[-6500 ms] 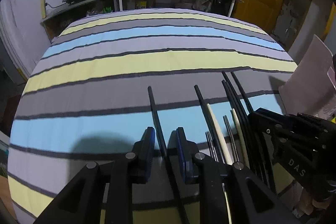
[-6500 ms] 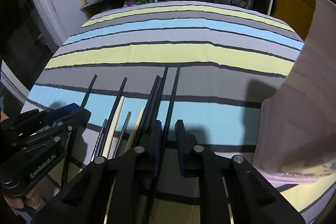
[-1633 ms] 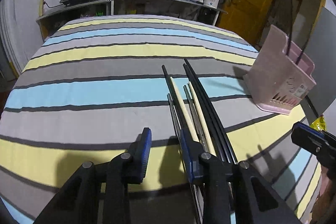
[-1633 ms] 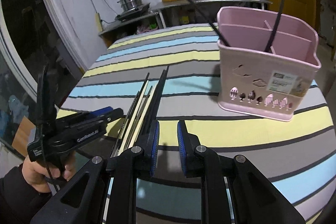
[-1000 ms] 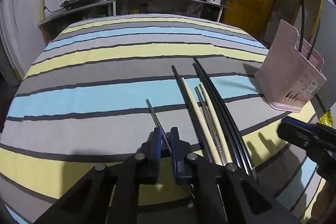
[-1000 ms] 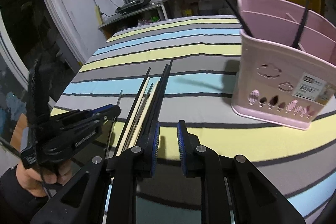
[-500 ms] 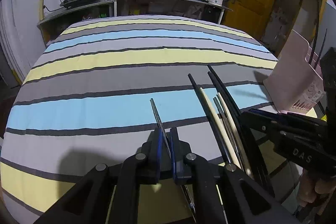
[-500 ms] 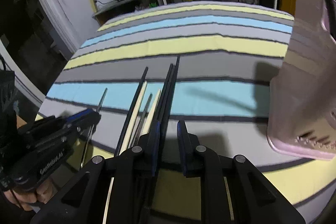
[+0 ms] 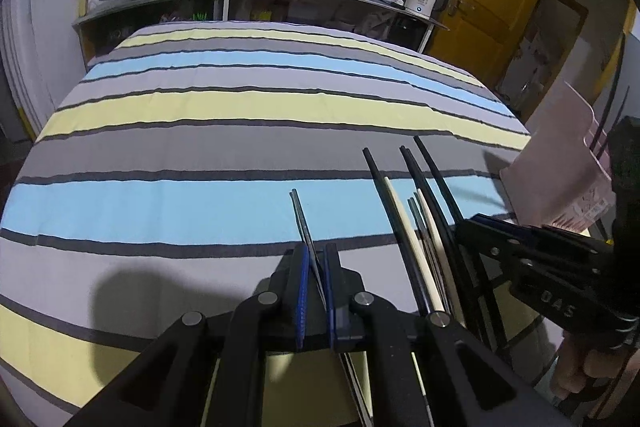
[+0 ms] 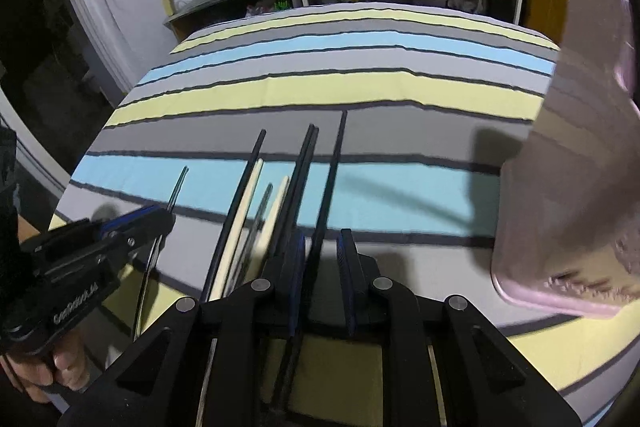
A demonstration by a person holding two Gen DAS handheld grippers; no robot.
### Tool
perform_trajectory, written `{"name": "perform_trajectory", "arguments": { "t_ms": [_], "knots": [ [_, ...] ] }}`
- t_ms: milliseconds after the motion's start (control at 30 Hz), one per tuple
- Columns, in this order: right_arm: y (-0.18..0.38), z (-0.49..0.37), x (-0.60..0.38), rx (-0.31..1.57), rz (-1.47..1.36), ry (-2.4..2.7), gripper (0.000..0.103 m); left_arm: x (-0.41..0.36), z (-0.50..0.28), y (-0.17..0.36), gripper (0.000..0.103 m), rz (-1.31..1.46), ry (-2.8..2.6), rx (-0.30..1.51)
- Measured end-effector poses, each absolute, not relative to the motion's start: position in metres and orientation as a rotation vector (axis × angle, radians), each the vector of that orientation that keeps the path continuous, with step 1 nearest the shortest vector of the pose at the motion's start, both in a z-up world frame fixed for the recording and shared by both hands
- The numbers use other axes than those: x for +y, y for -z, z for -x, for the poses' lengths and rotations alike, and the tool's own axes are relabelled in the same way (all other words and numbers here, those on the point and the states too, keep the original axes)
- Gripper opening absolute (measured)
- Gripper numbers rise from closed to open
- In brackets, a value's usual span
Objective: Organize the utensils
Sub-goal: 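Grasp a thin metal chopstick with the left tool while the right tool grasps a black chopstick, then carry the metal chopstick in the left tool over the holder while the right tool carries its black chopstick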
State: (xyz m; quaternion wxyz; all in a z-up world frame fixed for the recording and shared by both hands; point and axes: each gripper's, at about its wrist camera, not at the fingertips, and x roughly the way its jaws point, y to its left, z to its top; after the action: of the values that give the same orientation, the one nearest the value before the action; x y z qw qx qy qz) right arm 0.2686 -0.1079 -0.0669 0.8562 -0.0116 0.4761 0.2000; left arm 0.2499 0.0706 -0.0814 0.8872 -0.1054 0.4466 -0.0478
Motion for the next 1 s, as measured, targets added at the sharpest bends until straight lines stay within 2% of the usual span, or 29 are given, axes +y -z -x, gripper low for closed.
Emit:
{"name": "perform_trajectory", "arguments": {
  "t_ms": [567, 700, 1000],
  "knots": [
    [0.070, -0.298, -0.098, 1.005, 0.037, -0.390, 0.016, 0.065, -0.263, 0.083, 0.008, 0.202, 0.059, 0.921],
    [0.071, -0.304, -0.092, 1.002, 0.061, -0.375, 0.008, 0.059, -0.269, 0.083, 0.008, 0.160, 0.047, 0.927],
    [0.057, -0.287, -0.090, 0.982, 0.039, -0.436, 0.005, 0.069, -0.265, 0.075, 0.004, 0.210, 0.074, 0.926]
  ]
}}
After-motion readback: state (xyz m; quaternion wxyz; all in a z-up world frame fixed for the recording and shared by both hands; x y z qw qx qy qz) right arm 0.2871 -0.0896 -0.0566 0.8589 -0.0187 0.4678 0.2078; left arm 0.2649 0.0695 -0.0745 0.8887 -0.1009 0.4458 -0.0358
